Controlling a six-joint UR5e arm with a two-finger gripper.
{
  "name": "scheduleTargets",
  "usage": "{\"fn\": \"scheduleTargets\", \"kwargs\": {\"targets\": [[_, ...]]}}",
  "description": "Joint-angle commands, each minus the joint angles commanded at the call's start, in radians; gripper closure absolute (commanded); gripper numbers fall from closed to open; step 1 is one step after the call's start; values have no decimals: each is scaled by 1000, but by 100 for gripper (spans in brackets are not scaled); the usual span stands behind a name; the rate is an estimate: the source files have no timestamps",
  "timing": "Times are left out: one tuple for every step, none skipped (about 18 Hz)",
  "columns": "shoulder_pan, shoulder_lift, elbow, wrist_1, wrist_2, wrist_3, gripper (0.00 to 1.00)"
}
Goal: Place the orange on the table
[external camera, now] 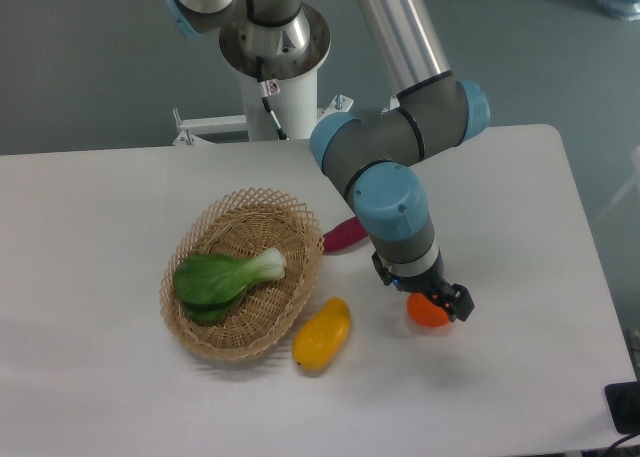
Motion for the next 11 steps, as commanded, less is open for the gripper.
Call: {"fn": "scheduleTargets", "kwargs": {"targets": [[3,2,9,-6,-9,0,0],[6,6,20,-12,-21,0,0],[11,8,23,-15,-28,5,0],[14,12,26,-24,-29,9,0],[14,17,32,-34,-29,11,0],[14,17,49,-46,-35,11,0],[15,18,63,-72,-40,12,0],[23,29,86,-122,-61,24,0],[34,32,106,-159,-89,37,0],[50,44,112,-190,-116,58,0],[66,61,114,-205,-136,93,0]]}}
